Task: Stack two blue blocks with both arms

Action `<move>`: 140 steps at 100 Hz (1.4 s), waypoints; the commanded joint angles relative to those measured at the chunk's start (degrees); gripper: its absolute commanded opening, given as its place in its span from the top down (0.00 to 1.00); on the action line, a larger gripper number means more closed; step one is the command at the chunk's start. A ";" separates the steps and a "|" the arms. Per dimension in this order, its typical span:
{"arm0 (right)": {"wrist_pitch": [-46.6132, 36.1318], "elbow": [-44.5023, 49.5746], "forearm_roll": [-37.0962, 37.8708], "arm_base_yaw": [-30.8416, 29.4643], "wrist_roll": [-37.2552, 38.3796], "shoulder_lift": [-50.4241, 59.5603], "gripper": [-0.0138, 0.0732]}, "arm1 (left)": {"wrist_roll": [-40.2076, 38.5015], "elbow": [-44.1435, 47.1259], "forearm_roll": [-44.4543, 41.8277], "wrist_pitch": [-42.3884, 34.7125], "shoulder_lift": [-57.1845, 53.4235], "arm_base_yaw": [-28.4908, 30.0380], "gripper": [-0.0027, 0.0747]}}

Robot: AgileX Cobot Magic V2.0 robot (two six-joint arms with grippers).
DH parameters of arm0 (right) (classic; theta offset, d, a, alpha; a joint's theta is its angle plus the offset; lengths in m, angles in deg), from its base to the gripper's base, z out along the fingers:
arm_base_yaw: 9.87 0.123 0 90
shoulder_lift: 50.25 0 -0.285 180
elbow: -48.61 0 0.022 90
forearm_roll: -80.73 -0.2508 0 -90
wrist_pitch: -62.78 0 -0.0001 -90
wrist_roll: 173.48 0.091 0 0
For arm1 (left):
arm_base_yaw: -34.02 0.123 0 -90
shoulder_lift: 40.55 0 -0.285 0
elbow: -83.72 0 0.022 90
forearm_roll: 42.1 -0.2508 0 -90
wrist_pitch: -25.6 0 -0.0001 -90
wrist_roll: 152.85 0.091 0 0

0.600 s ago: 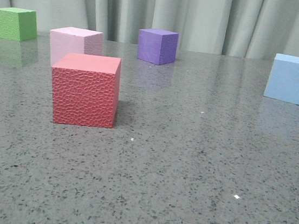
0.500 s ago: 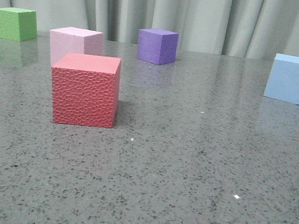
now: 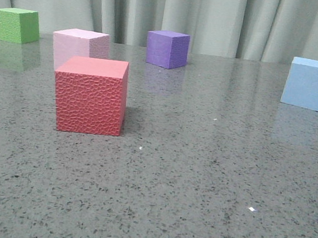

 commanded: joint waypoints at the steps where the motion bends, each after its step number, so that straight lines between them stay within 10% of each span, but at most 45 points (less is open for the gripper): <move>1: -4.97 -0.98 0.11 -0.20 -0.53 1.47 0.98 | -0.14 2.42 0.06 -4.78 -1.86 -0.39 0.99; 50: -9.40 -3.88 -3.37 -0.20 -0.23 1.47 0.98 | -0.14 -2.05 0.26 -4.64 -1.86 -0.39 0.99; 140: 43.91 -49.05 -4.81 -0.20 -0.23 -29.42 0.98 | -0.14 -47.81 6.81 39.61 35.95 -0.39 0.99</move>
